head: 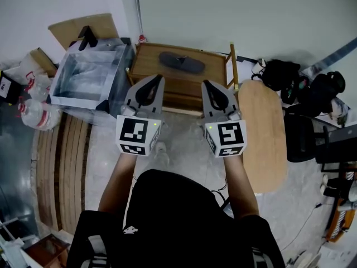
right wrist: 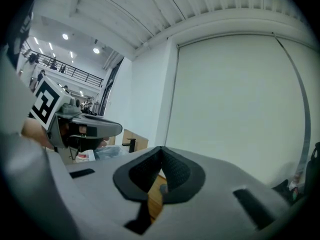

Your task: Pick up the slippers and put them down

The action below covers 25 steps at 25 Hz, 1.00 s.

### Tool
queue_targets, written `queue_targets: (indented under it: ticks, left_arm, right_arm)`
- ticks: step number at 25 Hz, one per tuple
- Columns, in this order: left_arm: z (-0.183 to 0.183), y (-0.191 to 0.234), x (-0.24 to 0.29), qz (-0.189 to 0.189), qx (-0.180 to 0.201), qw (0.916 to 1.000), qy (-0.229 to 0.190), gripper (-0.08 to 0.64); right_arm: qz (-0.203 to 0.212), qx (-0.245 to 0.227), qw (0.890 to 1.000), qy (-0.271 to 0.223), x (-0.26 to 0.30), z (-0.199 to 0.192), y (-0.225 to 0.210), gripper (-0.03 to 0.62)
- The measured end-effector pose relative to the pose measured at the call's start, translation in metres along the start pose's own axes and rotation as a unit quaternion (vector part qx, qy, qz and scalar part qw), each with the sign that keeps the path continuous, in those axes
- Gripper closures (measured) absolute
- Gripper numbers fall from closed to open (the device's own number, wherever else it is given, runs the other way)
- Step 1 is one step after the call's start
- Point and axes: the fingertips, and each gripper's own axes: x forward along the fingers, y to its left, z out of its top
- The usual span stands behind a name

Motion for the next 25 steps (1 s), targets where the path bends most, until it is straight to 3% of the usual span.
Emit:
queue_targets:
  ticks: [14,25]
  left_arm:
    - [-0.027,0.101,0.105,-0.035,-0.023,0.9988,0.024,0.554]
    - [-0.058,0.141,0.136,-0.05,-0.034,0.9973,0.041,0.554]
  right_arm:
    - [-0.016,0.002,1.0,0.025,0.14,-0.001,-0.026,0.606]
    - [-0.028,0.004,0.998,0.062,0.189,-0.033,-0.029,0.606]
